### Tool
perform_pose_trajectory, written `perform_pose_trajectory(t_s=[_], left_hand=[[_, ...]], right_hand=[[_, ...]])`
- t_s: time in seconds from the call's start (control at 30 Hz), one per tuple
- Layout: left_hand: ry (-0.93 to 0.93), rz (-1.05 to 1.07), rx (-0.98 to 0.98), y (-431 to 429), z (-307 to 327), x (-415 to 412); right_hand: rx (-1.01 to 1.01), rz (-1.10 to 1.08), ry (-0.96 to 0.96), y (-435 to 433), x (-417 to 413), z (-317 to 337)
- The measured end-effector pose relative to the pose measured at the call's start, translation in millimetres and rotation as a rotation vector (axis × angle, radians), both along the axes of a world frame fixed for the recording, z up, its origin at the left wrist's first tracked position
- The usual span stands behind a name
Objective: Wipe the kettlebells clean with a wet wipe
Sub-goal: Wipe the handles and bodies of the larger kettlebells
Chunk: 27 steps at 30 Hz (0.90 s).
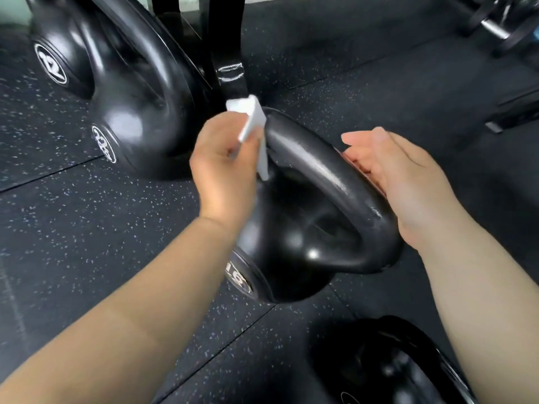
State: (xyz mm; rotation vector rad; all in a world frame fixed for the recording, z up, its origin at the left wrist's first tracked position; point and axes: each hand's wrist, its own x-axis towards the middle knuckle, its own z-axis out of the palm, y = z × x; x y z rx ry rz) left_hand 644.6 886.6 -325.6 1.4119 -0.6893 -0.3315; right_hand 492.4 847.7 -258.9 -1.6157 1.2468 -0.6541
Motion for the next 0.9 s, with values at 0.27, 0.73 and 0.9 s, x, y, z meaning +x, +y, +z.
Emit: perform_pose_trajectory(t_s=[0.27, 0.73, 0.9], left_hand=[[-0.069, -0.42, -0.14, 43.1, -11.2, -85.9], [-0.052, -0.161, -0.053, 11.0, 6.1, 40.9], [-0.16, -0.58, -0.002, -0.9, 5.6, 30.5]], right_hand=[[-0.069, 0.027, 0.081, 3.4, -0.8, 2.0], [-0.446, 0.354, 0.665, 3.4, 42.6, 9.8], [-0.418, 0.353, 0.658, 3.6, 39.7, 7.7]])
